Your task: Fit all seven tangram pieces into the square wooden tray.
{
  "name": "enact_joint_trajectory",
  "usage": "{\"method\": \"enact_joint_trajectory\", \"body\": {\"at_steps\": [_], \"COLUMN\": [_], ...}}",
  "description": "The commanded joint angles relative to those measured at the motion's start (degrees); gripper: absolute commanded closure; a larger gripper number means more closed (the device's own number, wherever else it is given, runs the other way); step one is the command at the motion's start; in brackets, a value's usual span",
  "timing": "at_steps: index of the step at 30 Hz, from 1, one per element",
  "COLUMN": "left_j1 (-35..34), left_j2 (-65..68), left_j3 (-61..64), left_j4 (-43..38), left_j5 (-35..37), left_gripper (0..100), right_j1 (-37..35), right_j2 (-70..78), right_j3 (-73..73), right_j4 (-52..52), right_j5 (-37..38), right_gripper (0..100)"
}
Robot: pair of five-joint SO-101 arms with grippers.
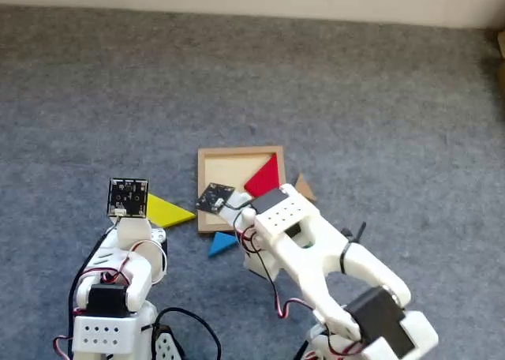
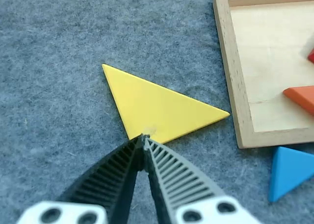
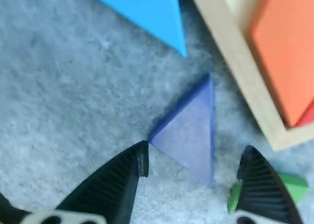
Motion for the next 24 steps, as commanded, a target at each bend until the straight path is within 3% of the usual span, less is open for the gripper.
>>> {"method": "enact_joint_trajectory", "body": {"at_steps": [1, 16, 24], "left_j1": [0.48, 0.48, 0.48], "left_j2": [-1.36, -1.36, -1.36], "left_j3": [1.27, 1.27, 1.27], "left_j4": [0.09, 0.09, 0.09], "left_j5": [-0.44, -0.44, -0.44], "left_gripper": [99, 99, 99], "right_j1": [-0.66, -0.66, -0.57], "right_j2": [0.92, 2.07, 2.07], "right_j3": [-0.57, -0.40, -0.40], "right_j4": [-1.89, -5.05, -5.14], "right_j5": [1.05, 1.05, 0.70], "right_gripper": [71.3, 71.4, 82.3]}}
